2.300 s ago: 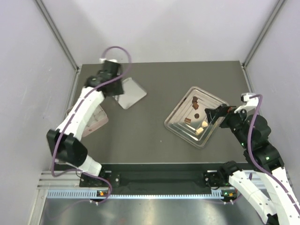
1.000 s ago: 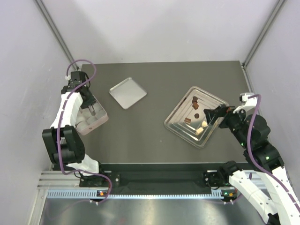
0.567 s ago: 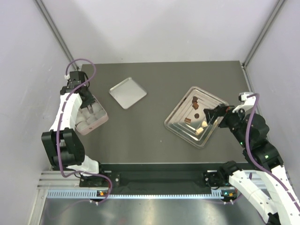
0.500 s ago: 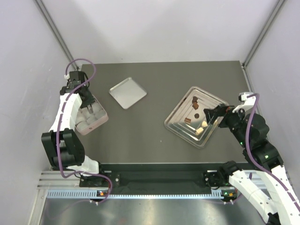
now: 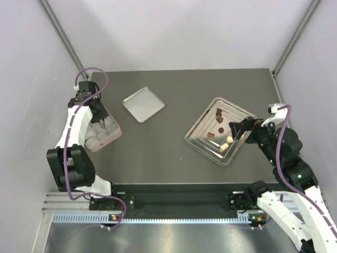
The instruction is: Pack the chocolate
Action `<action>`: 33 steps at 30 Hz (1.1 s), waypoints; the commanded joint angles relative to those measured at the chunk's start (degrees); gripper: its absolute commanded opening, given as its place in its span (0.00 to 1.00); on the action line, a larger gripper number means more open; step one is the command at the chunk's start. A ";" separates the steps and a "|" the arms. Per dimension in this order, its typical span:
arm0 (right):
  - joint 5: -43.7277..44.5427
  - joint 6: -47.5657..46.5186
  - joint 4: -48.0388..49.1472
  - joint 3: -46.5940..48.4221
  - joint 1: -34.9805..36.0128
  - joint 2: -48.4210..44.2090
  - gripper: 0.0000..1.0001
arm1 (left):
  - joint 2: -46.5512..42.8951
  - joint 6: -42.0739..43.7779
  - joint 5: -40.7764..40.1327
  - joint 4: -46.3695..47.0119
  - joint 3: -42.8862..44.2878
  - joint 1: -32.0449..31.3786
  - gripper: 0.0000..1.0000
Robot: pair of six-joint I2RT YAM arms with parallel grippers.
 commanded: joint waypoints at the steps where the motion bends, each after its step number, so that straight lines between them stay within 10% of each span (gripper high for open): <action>1: 0.86 -0.37 1.76 1.83 0.97 -0.01 1.00 | -1.99 0.30 0.69 0.72 -0.74 0.08 0.41; 20: 0.78 -0.28 1.32 2.97 0.89 0.25 1.00 | -5.94 3.37 11.84 -0.07 6.64 -1.76 0.49; 33: 3.85 -0.54 -1.05 4.47 0.88 -0.01 1.00 | -7.36 2.06 11.24 8.35 6.21 -37.85 0.50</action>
